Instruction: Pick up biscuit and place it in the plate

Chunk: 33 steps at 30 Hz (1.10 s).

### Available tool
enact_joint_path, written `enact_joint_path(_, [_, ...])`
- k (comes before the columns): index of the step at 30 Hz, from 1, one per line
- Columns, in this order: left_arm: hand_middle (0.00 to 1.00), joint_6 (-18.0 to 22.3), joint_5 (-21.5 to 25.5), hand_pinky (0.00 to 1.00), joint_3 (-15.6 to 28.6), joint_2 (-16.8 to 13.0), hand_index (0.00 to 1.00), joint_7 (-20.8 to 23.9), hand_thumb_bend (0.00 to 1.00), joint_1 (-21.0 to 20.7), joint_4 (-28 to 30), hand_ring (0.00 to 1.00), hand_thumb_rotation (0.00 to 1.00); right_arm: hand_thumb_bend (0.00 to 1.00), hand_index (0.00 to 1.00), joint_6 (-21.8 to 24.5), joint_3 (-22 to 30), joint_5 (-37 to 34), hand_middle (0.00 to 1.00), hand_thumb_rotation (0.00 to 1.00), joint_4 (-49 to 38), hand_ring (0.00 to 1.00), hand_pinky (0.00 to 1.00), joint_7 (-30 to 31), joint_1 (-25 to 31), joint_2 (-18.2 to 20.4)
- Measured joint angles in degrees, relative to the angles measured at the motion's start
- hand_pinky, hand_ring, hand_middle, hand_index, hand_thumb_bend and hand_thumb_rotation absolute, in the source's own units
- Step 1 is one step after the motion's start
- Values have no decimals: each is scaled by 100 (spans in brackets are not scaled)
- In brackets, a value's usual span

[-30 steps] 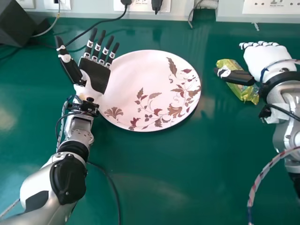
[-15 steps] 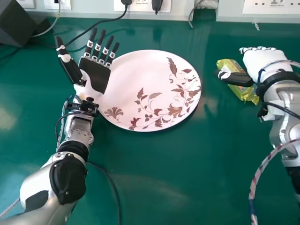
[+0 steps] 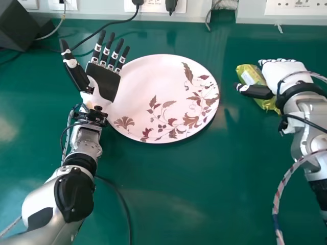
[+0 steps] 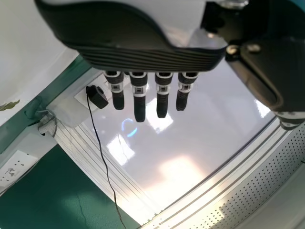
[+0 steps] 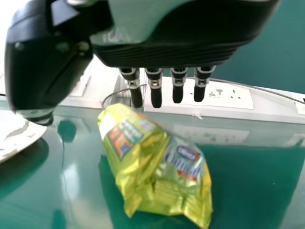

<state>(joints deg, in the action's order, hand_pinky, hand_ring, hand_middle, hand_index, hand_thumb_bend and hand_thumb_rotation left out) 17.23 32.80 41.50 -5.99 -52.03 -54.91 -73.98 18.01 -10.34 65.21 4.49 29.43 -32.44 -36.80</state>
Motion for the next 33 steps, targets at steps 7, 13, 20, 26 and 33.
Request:
enact_joint_path(7, [97,-39,6,98,39,-2,100,-9,100,-3,4,93,61,83,100,61,-84,-36,100,91,288,100,100,-188,-64,-11])
enact_joint_path(13, [97,-61,6,100,75,2,100,-11,100,-10,6,93,60,83,100,84,-183,-70,100,90,609,100,100,-241,-150,-85])
enact_joint_path(20, [97,-45,-1,96,78,3,100,-12,100,-10,6,92,61,82,100,100,-309,-102,100,93,966,100,100,-388,-301,-114])
enact_joint_path(26, [97,-44,0,94,79,0,100,-15,100,-9,5,91,60,82,100,194,-397,-116,100,92,1292,100,100,-552,-396,-116])
enact_joint_path(33, [97,-55,2,94,79,2,100,-16,100,-10,6,92,60,81,100,222,-470,-192,100,92,1486,100,100,-736,-463,-118])
